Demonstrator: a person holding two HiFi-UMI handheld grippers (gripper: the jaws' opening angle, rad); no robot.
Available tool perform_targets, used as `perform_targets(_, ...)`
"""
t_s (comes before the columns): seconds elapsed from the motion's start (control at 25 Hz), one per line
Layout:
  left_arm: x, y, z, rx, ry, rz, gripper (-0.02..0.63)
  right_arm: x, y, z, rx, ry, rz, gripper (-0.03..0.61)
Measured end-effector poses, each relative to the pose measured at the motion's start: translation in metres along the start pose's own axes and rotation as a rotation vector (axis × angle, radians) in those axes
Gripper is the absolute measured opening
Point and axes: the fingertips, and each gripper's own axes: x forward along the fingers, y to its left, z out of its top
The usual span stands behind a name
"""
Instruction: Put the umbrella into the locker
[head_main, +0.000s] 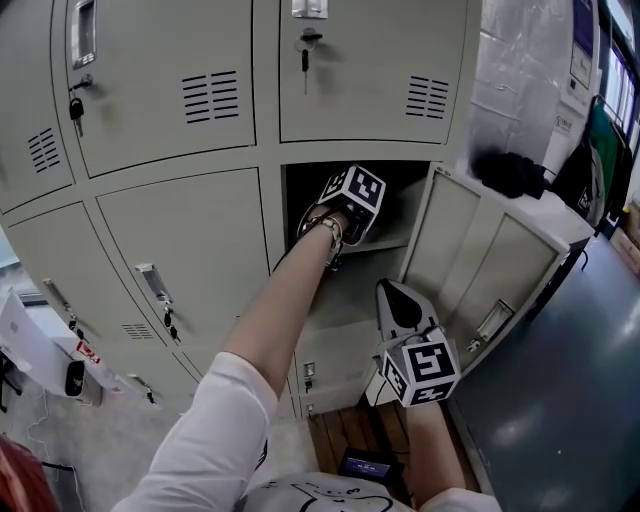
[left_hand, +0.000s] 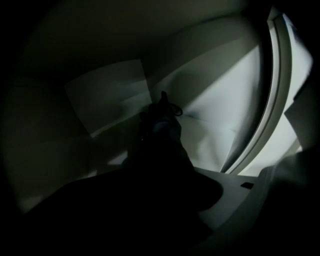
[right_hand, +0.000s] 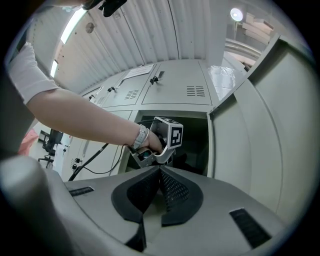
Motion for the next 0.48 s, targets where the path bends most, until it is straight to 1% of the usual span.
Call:
perform_targets(0.08, 0.001, 0.0, 0.003, 0.019, -0.003, 0.011, 0.262, 0.004, 0.002, 0.003, -0.007, -0.005, 0.01, 0.012)
perform_targets(0.32, 0.006, 0.001, 0.015, 0.117, -0.058, 0.112, 0.27, 0.005, 0.006, -0.004, -0.004, 0.009, 0.021, 0.012)
perform_targets(0.4, 0.006, 0.004, 0.02, 0.146, -0.084, 0.16, 0.283, 0.002, 0.005, -0.007, 0.002, 0.016, 0.015, 0.012)
perform_targets(0.48, 0.006, 0.01, 0.026, 0.186, -0.121, 0.233, 0.316, -0.001, 0.004, -0.01, 0.005, 0.023, 0.009, 0.012)
